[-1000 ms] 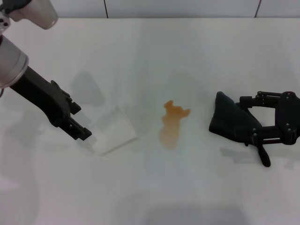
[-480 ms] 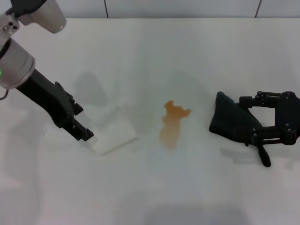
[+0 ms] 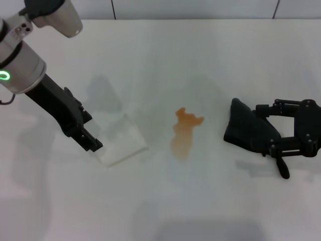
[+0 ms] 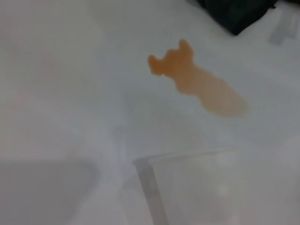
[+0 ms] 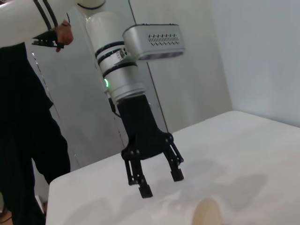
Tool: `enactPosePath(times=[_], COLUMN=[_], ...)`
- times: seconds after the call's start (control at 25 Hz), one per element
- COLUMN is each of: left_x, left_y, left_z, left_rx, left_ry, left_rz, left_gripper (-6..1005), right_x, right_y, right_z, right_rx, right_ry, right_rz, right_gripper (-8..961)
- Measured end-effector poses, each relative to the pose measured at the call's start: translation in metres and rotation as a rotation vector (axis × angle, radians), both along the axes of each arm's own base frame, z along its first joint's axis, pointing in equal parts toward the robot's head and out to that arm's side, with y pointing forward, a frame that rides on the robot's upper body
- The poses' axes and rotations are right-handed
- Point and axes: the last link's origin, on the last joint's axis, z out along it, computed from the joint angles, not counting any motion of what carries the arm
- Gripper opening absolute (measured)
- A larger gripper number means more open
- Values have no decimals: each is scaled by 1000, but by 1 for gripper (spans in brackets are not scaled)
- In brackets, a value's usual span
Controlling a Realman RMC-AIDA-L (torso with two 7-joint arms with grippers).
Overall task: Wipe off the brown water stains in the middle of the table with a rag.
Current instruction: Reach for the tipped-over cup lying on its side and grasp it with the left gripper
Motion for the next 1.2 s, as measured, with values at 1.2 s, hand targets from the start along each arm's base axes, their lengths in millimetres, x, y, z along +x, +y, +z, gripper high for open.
enactPosePath(times=[1.2], left_x=[-1], left_y=[2], left_z=[-34], left_rx=[-1], left_ry=[-21], left_rz=[-39], left_gripper=[779], right_x=[-1], right_y=[-2], right_z=[-2], right_rx=[-13], right_ry=[6], right_rz=[8], right_gripper=[841])
